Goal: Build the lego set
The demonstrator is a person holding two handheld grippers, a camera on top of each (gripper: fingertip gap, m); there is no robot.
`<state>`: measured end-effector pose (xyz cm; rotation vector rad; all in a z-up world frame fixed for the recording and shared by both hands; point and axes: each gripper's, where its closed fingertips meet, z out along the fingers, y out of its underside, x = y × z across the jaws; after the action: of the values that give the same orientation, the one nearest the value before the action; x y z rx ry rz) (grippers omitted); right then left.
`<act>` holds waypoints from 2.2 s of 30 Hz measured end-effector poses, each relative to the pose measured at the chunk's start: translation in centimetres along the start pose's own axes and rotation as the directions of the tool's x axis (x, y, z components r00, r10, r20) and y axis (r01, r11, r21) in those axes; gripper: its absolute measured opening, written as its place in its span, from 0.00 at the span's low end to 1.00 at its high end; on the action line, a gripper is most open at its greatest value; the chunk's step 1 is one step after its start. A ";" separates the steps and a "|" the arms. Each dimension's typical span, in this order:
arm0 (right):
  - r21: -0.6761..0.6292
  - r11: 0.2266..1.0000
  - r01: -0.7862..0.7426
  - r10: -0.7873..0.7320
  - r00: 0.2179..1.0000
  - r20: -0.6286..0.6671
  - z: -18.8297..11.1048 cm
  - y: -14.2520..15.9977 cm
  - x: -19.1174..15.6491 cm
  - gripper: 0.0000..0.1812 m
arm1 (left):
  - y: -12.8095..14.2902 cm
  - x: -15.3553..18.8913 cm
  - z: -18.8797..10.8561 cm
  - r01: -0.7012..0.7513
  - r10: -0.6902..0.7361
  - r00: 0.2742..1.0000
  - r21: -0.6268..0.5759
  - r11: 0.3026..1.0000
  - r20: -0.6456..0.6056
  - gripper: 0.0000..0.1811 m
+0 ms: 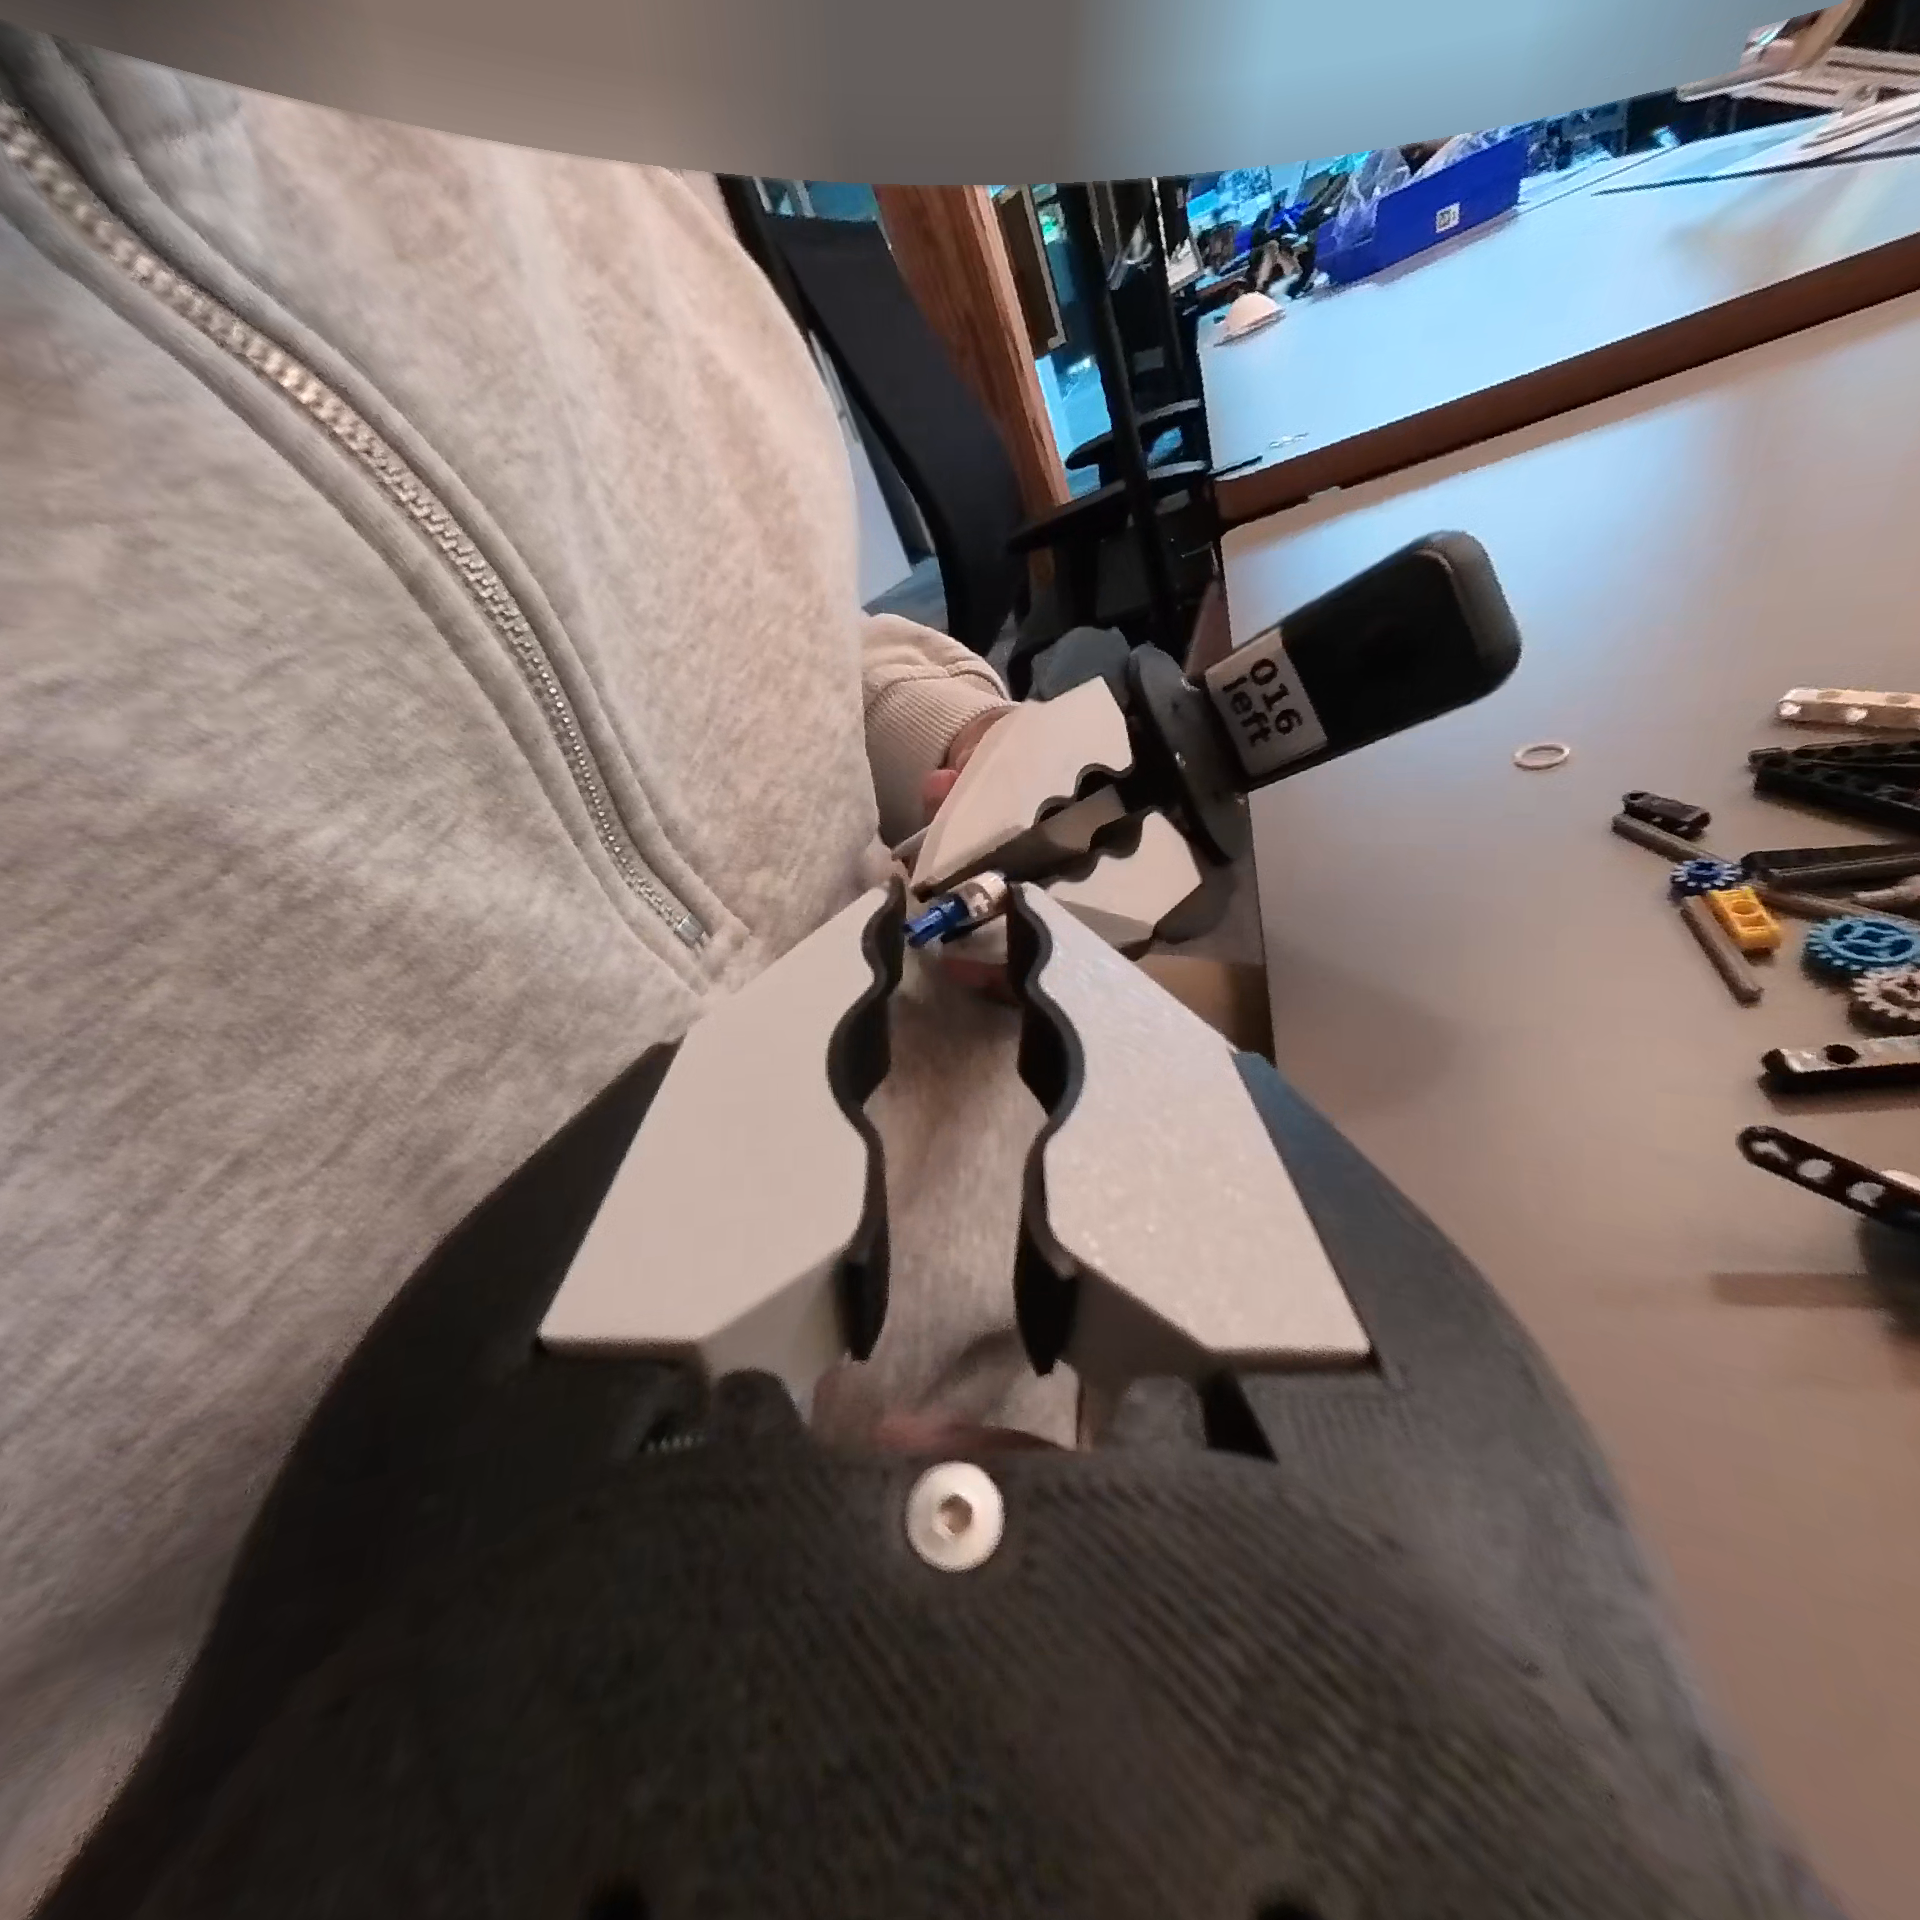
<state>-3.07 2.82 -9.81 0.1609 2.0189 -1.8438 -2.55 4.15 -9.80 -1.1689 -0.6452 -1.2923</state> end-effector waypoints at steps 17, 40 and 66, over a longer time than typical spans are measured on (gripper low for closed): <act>0.434 0.900 -0.031 0.221 0.892 -0.394 -3.0 -3.5 11.3 0.09 | -10.4 -4.8 -4.3 -0.727 0.657 0.510 -0.130 0.675 0.555 0.25; 0.463 0.884 0.074 0.148 0.893 -0.425 -2.9 -4.4 10.4 0.09 | -10.7 -2.5 -5.6 -0.865 0.736 0.297 -0.155 0.477 0.609 0.21; 0.498 0.867 -0.026 0.253 0.884 -0.392 -2.0 -3.8 11.3 0.09 | -10.4 -2.9 -4.7 -0.843 0.709 0.369 -0.105 0.527 0.601 0.02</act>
<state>-15.13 2.27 -10.30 0.9337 1.6864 -2.3336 -14.16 2.32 -10.97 -1.4273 -0.5123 0.0217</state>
